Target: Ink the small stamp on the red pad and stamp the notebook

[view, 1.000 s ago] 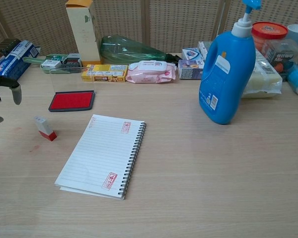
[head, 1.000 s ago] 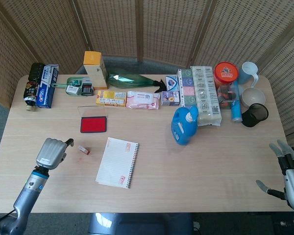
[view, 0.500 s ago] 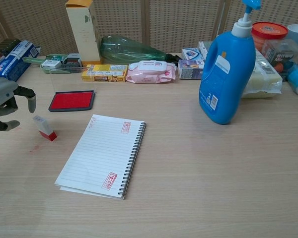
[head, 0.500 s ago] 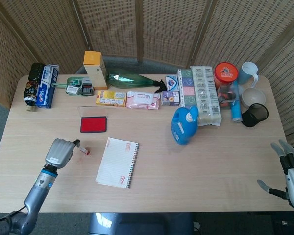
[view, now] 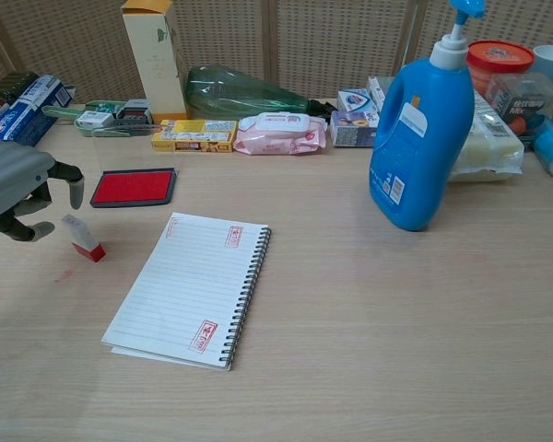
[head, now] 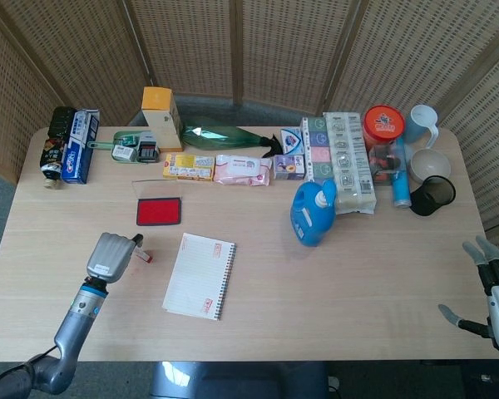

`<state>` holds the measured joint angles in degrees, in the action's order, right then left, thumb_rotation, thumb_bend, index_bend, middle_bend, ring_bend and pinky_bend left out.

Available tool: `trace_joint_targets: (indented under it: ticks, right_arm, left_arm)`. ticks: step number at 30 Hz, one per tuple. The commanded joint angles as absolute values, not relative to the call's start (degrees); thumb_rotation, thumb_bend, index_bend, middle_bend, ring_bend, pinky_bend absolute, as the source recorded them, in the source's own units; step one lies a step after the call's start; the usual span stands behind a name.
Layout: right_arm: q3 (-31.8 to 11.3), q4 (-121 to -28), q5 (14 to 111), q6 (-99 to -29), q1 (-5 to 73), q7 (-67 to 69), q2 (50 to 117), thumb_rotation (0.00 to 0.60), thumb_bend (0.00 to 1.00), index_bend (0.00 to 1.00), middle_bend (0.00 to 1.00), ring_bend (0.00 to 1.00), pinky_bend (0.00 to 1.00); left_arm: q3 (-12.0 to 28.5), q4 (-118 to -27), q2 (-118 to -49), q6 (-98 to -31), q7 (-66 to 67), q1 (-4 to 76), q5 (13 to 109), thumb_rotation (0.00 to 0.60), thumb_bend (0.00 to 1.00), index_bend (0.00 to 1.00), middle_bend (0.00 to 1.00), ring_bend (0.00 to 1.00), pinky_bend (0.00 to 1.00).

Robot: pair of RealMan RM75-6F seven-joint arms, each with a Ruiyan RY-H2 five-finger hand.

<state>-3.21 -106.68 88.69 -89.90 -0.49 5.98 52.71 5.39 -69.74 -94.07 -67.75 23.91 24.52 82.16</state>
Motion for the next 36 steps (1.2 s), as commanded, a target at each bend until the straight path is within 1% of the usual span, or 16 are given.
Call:
trace_joint_targets:
  ticks: [1, 17, 26, 36]
  right_arm:
    - [-3.2, -106.7, 88.7, -89.8, -0.5, 6.2, 52.6, 0.569, 0.00, 0.06, 0.00, 0.00, 0.00]
    - [-3.2, -106.8, 88.7, -89.9, -0.5, 7.3, 52.1, 0.569, 0.00, 0.06, 0.00, 0.00, 0.00]
    - [-3.2, -106.8, 88.6, -89.7, -0.4, 7.8, 52.0, 0.571, 0.00, 0.06, 0.00, 0.00, 0.00]
    - [-3.2, -106.8, 88.5, -89.4, -0.3, 7.5, 52.1, 0.570, 0.00, 0.06, 0.00, 0.00, 0.00]
  left_arm:
    - [5.3, -69.6, -94.6, -67.6, 24.3, 24.7, 81.8, 0.600, 0.30, 0.47, 1.00, 1.00, 1.00]
    - [5.2, -66.4, -97.2, -66.8, 25.2, 25.9, 80.4, 0.600, 0.30, 0.47, 1.00, 1.00, 1.00]
    - [5.5, -65.7, -98.1, -66.2, 26.3, 26.6, 79.3, 0.600, 0.33, 0.48, 1.00, 1.00, 1.00]
    - [5.4, -66.0, -98.1, -66.1, 27.2, 26.9, 78.5, 0.600, 0.34, 0.53, 1.00, 1.00, 1.00]
